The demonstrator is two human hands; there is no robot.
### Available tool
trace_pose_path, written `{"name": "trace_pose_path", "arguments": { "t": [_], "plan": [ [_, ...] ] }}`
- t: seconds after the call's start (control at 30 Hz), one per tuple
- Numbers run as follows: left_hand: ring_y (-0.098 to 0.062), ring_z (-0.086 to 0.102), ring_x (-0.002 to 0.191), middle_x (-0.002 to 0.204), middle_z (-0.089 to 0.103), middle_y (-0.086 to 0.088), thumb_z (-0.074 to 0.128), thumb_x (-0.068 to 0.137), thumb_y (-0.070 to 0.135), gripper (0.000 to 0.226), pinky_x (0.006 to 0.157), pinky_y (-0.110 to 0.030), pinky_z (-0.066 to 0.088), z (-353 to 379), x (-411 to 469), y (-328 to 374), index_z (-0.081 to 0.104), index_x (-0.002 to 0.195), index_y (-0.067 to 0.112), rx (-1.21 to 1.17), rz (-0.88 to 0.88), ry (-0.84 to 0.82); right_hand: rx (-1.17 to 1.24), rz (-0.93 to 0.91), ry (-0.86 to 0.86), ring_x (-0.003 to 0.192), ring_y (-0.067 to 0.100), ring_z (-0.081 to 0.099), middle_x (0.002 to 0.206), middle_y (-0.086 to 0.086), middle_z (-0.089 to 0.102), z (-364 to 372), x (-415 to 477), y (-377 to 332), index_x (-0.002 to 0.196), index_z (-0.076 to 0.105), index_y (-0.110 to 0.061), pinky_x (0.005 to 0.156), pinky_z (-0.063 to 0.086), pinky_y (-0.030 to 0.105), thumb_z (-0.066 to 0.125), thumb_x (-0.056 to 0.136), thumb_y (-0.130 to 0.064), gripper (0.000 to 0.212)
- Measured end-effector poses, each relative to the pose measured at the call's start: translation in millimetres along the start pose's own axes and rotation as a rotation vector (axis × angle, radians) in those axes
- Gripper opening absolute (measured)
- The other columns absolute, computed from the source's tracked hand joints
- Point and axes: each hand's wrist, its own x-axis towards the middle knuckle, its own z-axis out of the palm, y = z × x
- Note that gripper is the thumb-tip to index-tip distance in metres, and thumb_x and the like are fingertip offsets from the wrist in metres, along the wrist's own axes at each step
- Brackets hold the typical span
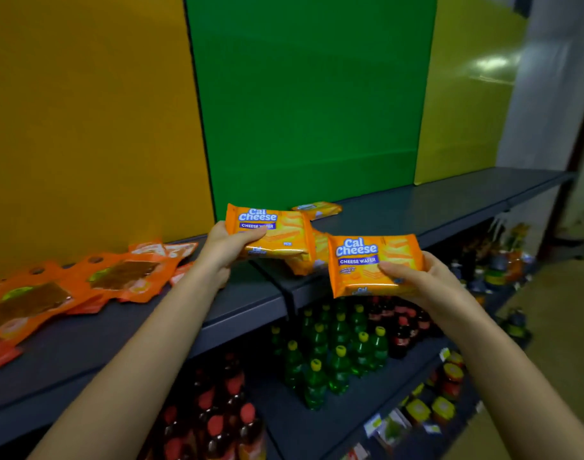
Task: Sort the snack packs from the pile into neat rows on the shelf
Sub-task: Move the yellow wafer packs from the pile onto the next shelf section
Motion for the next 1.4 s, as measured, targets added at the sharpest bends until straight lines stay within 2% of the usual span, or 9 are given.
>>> {"name": "trace_pose_path", "arguments": {
  "t": [0.13,0.3,0.47,0.57,0.63,0.73,0.9,1.17,1.4],
  "plan": [
    [-0.014,0.061,0.07,0.105,0.065,-0.013,0.074,0.074,0.01,0.043,0.061,-0.023,0.052,72.8,7.8,-10.9,0.058,0.113,0.004,-0.02,0.025,-0.018,-0.039,-0.006,0.01,0.072,0.009,0.062,0.089,-0.002,0.064,-69.3,21.2,-2.6,0.113,0.049,-0.012,0.043,0.048,0.012,0.069,0.079,-0.013,0.039],
    [-0.027,0.064,0.089,0.109,0.066,-0.013,0.077,0.071,0.011,0.049,0.086,-0.044,0.054,150.9,15.7,-24.7,0.056,0.115,0.003,-0.051,0.009,-0.001,-0.094,0.013,-0.006,0.074,0.012,0.064,0.095,0.002,0.066,-129.9,50.2,-1.8,0.122,0.049,-0.007,0.047,0.05,0.016,0.07,0.078,-0.016,0.049],
    [-0.022,0.06,0.074,0.105,0.064,-0.014,0.074,0.075,0.016,0.053,0.054,-0.028,0.048,207.8,38.5,-32.7,0.051,0.119,0.002,-0.018,0.005,0.034,-0.073,0.004,-0.042,0.074,0.011,0.064,0.098,0.002,0.066,-161.9,82.6,-4.8,0.122,0.05,-0.009,0.046,0.047,0.013,0.071,0.078,-0.017,0.049],
    [-0.027,0.063,0.096,0.115,0.063,-0.013,0.072,0.076,0.013,0.052,0.08,-0.037,0.054,237.5,59.8,-39.9,0.049,0.121,0.002,-0.041,0.014,0.071,-0.058,-0.007,-0.052,0.074,0.01,0.064,0.094,-0.001,0.066,-172.4,105.2,-1.9,0.118,0.051,-0.011,0.05,0.048,0.016,0.07,0.078,-0.017,0.045],
    [-0.027,0.062,0.1,0.116,0.062,-0.012,0.071,0.077,0.012,0.053,0.083,-0.036,0.051,253.3,74.4,-44.2,0.046,0.123,0.002,-0.057,-0.006,0.084,-0.059,-0.018,-0.057,0.074,0.009,0.063,0.091,-0.003,0.065,-176.3,122.6,-0.6,0.116,0.051,-0.013,0.053,0.046,0.018,0.069,0.079,-0.016,0.042],
    [-0.029,0.063,0.102,0.118,0.062,-0.015,0.072,0.077,0.014,0.055,0.082,-0.035,0.051,271.1,99.5,-52.4,0.046,0.123,0.0,-0.056,-0.005,0.112,-0.07,-0.025,-0.085,0.071,0.009,0.061,0.091,-0.002,0.064,-177.3,151.8,0.6,0.116,0.05,-0.012,0.044,0.045,0.012,0.07,0.078,-0.015,0.042],
    [-0.027,0.06,0.103,0.115,0.06,-0.013,0.069,0.08,0.013,0.057,0.094,-0.039,0.049,290.0,133.7,-62.5,0.038,0.125,0.001,-0.068,-0.02,0.19,-0.052,0.004,-0.138,0.085,0.015,0.066,0.102,0.002,0.066,-175.8,206.9,-3.7,0.122,0.047,-0.01,0.066,0.051,0.025,0.074,0.073,-0.017,0.056],
    [-0.024,0.059,0.083,0.117,0.059,-0.015,0.054,0.086,0.007,0.043,0.06,-0.029,0.05,291.0,167.2,-69.5,0.04,0.126,0.005,-0.132,-0.132,0.273,-0.014,0.031,-0.237,0.083,0.019,0.063,0.104,0.009,0.065,-165.9,267.1,8.8,0.12,0.05,-0.009,0.065,0.05,0.028,0.062,0.084,-0.011,0.039],
    [-0.025,0.063,0.091,0.111,0.065,-0.014,0.059,0.082,0.001,0.022,0.083,-0.036,0.053,281.7,172.7,-76.3,0.059,0.104,0.004,0.075,-0.104,0.405,-0.052,0.109,-0.493,0.084,0.016,0.066,0.102,0.006,0.067,-140.5,300.7,26.7,0.116,0.049,-0.01,0.066,0.057,0.022,0.064,0.083,-0.009,0.036]
  ]
}}
